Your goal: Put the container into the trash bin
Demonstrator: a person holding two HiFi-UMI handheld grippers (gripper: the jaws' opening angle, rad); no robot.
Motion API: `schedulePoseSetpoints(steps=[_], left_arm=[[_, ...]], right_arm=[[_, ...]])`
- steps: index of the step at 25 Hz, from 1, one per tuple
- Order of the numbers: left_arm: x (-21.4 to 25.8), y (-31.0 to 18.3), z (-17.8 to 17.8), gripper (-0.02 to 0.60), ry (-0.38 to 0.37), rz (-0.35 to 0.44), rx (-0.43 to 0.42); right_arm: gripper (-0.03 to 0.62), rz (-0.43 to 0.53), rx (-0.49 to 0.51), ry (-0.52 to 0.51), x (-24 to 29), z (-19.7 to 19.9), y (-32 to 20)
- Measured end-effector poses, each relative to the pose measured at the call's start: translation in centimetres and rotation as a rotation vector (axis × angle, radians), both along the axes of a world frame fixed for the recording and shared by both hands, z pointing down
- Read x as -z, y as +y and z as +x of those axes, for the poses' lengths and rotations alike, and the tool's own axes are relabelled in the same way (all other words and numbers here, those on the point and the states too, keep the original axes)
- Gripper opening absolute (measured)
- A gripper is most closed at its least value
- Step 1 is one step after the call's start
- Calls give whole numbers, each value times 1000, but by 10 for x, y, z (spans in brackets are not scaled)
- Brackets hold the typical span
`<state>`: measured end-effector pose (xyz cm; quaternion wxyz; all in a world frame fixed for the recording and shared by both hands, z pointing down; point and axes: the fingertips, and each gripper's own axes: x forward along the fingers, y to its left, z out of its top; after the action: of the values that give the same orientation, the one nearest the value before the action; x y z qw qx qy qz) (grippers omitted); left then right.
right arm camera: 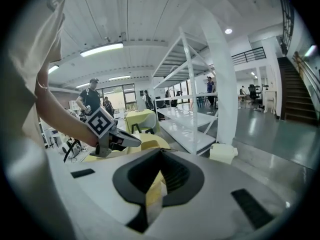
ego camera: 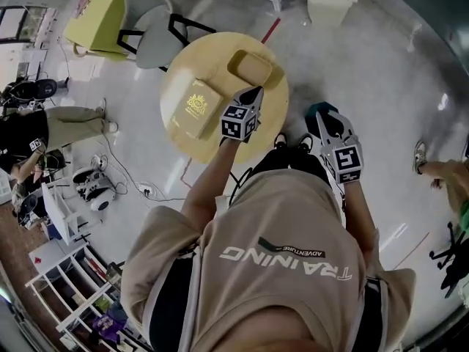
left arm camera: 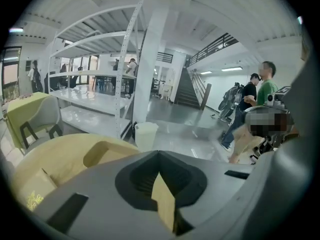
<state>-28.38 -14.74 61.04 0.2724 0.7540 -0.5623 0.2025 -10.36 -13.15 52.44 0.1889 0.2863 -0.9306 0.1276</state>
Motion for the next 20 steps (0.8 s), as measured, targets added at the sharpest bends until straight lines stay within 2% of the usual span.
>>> schedulePoseSetpoints(steps=[2, 4, 10, 11, 12, 16, 20], left_arm=[[-13, -9, -7, 9, -6, -29, 1], [-25, -16, -11, 57, -9, -58, -2], [-65, -31, -17, 57, -35, -187, -41], [-73, -33, -16, 74, -42, -210, -52], [-79, -36, -15, 121, -49, -230, -64], [-97, -45, -15, 124, -94, -283, -89], [-114, -43, -14, 124, -99, -346, -92]], right_arm=[[3, -8, -16, 7, -6, 1, -3], [3, -20, -29, 21, -11, 3, -5], [4, -53, -70, 64, -23, 12, -11], [3, -60, -77, 73, -26, 13, -13], [3, -68, -83, 81, -28, 16, -14], [4, -86, -100, 94, -38, 22, -17], [3, -101, -111, 102, -42, 27, -20]])
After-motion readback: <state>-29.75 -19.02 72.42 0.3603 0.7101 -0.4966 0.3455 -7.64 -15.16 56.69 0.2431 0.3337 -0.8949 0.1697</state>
